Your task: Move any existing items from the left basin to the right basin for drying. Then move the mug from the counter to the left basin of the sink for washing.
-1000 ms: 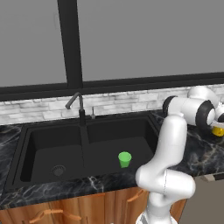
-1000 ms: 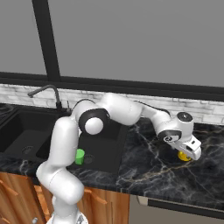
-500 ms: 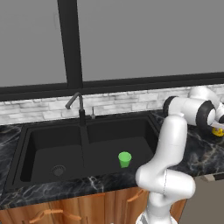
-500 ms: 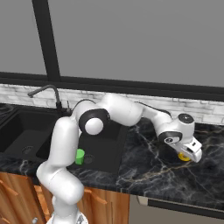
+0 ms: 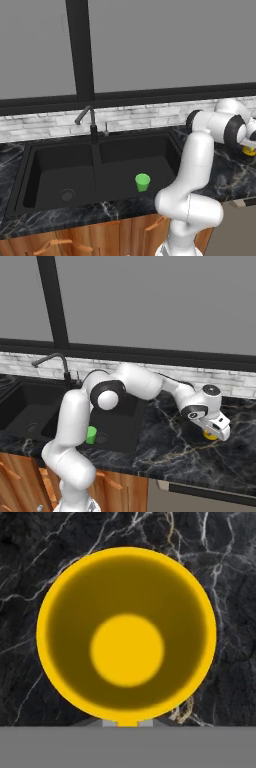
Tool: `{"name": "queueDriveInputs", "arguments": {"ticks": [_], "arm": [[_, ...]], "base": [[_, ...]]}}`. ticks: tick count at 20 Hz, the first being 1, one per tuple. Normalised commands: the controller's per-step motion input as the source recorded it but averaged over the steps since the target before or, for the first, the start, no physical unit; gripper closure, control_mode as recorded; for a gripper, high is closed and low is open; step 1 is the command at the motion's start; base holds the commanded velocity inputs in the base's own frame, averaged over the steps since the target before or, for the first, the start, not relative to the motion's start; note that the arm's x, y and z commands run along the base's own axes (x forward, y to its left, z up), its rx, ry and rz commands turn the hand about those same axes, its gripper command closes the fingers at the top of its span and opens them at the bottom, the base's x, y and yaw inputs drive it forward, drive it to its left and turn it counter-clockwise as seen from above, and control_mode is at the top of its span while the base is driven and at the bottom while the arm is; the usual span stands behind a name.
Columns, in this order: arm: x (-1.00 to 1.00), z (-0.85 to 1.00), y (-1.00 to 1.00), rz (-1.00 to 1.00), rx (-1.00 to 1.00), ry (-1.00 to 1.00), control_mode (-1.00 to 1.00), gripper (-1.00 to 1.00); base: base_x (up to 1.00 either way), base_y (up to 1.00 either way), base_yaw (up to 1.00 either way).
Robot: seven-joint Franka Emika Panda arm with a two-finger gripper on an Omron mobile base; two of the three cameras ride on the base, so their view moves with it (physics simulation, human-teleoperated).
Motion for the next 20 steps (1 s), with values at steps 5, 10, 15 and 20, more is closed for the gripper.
{"name": "queueDriveInputs", "arguments": {"ticks": [5, 10, 15, 20], "arm": [[-0.14, 0.20, 0.14, 0.00, 0.00, -0.06, -1.00, 1.00], [-0.20, 0.44, 0.18, 0.00, 0.00, -0.08, -1.00, 1.00], [-0.17, 0.51, 0.28, 0.00, 0.00, -0.01, -1.00, 1.00], [-0.23, 0.49, 0.46, 0.00, -0.01, 0.00, -1.00, 1.00]], "base": [[0.00, 0.00, 0.00], [0.00, 0.00, 0.00], [0.00, 0.00, 0.00], [0.00, 0.00, 0.00]]}}
